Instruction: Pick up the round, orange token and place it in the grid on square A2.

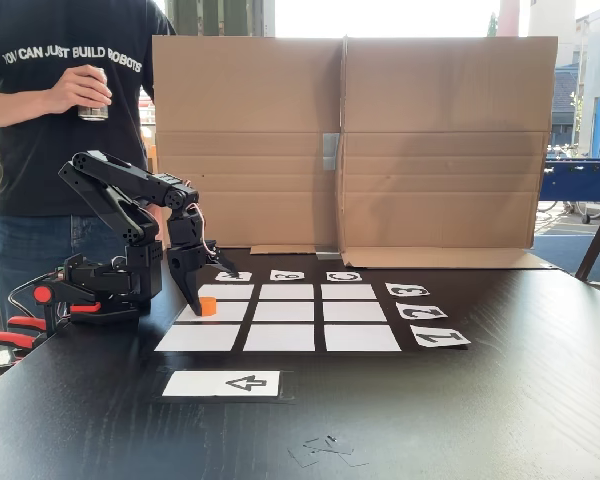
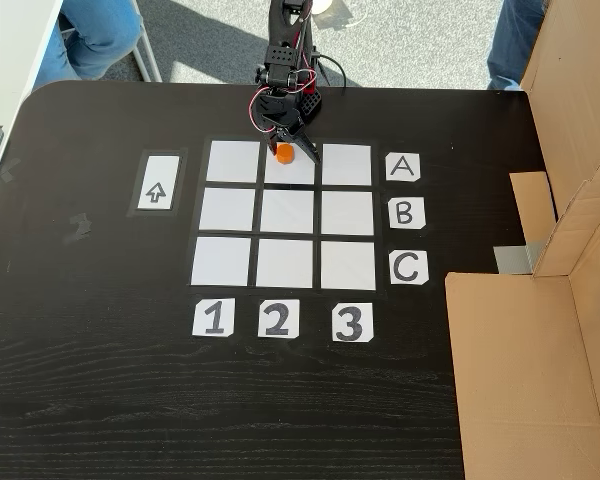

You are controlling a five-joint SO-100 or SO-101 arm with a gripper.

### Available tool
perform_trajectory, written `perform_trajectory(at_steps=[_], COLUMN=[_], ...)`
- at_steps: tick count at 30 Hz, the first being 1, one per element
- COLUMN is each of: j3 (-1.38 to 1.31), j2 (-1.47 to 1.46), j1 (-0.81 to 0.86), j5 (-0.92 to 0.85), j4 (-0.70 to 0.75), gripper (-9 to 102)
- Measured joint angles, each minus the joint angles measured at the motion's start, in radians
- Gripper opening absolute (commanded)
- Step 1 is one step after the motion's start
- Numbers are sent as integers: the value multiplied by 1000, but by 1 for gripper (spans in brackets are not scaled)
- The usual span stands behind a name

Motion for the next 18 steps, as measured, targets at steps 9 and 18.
perform_trajectory(at_steps=[9, 18], j3=[-11, -118], j2=[115, 238], j1=[143, 348], j5=[-2, 141], j4=[2, -190], gripper=[57, 58])
